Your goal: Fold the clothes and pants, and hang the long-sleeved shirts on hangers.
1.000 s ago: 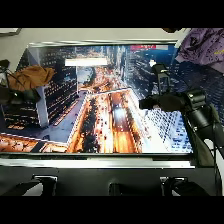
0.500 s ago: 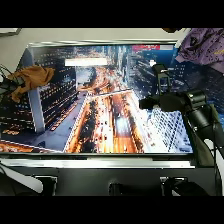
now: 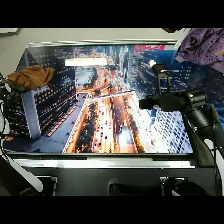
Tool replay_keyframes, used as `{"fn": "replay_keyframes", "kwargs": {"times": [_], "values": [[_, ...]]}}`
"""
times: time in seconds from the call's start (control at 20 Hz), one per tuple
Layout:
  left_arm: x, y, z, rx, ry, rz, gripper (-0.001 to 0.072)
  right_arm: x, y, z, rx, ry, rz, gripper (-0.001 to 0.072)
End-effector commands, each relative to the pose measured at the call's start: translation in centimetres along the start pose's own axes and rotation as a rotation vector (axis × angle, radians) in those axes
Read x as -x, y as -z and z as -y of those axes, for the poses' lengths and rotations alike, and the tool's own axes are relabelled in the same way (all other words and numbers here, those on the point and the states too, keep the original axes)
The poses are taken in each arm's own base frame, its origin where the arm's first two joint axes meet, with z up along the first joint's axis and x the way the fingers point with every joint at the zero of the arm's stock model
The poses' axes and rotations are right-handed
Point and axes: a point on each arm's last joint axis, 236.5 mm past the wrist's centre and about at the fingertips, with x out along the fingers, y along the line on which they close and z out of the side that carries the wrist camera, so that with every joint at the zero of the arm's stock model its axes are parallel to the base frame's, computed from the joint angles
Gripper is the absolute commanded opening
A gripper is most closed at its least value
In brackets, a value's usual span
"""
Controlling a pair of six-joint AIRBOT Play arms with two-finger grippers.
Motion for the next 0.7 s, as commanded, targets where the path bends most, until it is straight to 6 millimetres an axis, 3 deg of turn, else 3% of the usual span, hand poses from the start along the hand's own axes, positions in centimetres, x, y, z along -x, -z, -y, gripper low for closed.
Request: {"fn": "replay_keyframes", "kwargs": {"times": [0.0,0.05,0.2,0.3,0.5,0.65], "values": [[-0.4,-1.0,-0.1,0.040,0.017,0.047,0.0057,0.1,-0.1,0.0,0.000,-0.001,0.002,0.0028],[0.1,-1.0,0.3,0.049,0.026,0.034,0.0015,0.1,-0.1,0.0,0.000,-0.001,0.002,0.0028],[3.1,-0.7,2.6,0.052,0.064,-0.033,0.0010,0.1,-0.1,0.0,0.001,-0.001,0.002,0.0028],[7.0,-0.3,6.9,-0.030,0.171,-0.091,0.0009,0.1,-0.1,0.0,0.001,-0.001,0.002,0.0028],[18.7,2.4,17.9,-0.148,0.397,-0.180,0.0008,0.1,-0.1,0.0,0.000,-0.001,0.002,0.0028],[29.3,9.1,26.0,-0.282,0.542,-0.291,0.0008,0.1,-0.1,0.0,0.001,-0.001,0.002,0.0028]]}}
